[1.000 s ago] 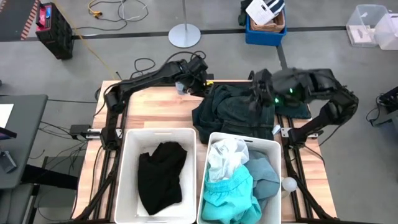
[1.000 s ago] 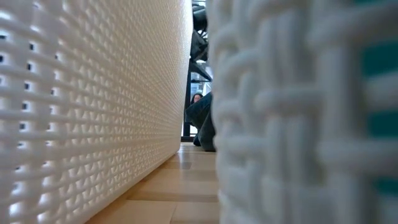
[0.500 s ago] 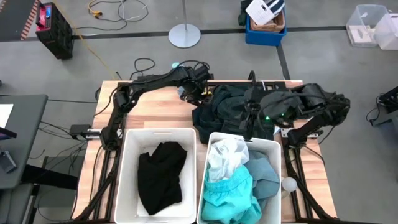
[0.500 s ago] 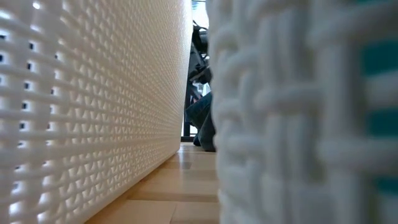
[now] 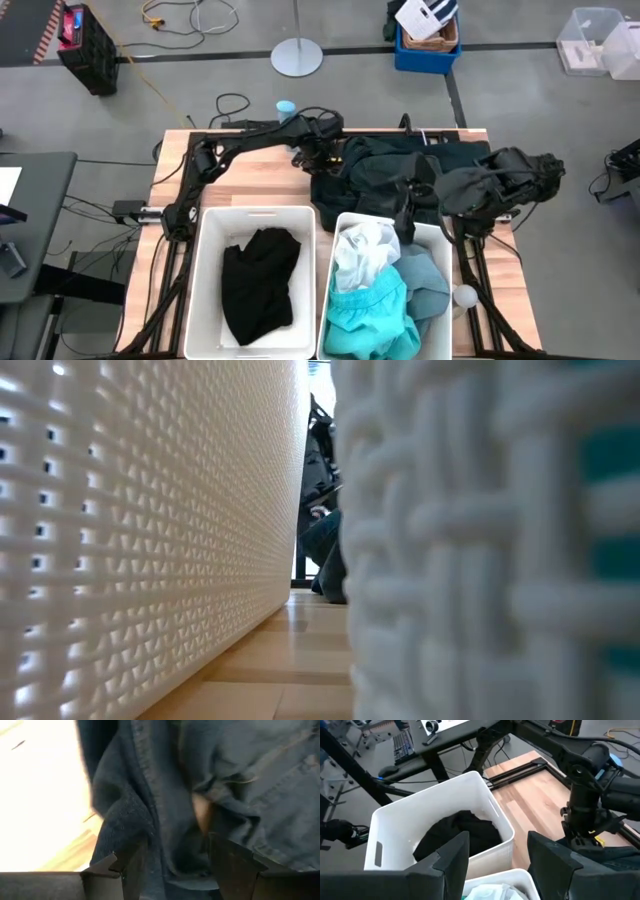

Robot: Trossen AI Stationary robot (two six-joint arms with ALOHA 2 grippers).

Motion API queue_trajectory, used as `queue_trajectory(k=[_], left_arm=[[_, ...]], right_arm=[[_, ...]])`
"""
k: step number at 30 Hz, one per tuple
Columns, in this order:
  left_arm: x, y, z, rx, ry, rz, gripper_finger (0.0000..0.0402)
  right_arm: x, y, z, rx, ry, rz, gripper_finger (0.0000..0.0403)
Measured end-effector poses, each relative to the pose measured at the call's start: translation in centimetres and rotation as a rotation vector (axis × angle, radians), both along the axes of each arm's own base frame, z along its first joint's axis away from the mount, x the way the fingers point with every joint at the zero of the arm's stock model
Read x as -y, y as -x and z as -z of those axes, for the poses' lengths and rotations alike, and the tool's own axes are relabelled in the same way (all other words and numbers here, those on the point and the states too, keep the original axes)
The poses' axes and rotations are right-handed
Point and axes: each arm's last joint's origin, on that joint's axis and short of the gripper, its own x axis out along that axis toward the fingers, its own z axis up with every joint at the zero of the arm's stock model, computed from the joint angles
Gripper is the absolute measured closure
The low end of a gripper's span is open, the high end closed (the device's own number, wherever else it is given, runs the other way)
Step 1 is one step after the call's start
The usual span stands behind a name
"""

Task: Sort clothes
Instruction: Put the dark blue pants into the left white bin

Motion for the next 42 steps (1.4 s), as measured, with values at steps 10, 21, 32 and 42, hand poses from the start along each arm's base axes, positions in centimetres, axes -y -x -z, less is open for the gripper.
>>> queue_trajectory(k=[10,21,32,42], left_arm=[[0.5,-0.5,0.9,0.021,-0.014,0.013,0.0203],[1.2,-0.9,0.8,0.055,-0.016,0.07,0.0205],[2.1,-1.0,3.1,0.005,-0.083,0.076,0.0248],[3.5,0.3,6.8,-0.093,-0.033,0.098,0.0315]], right_arm=[[-0.6,0.3,0.0,0.006,0.013,-0.006,0.0186],[-0.6,0.3,0.0,0.008,0.006,-0.003,0.0186],[-0.9,0.4,0.0,0.009,0.006,-0.016,0.0186],[-0.9,0.4,0.0,0.005,0.019,-0.022,0.0186]])
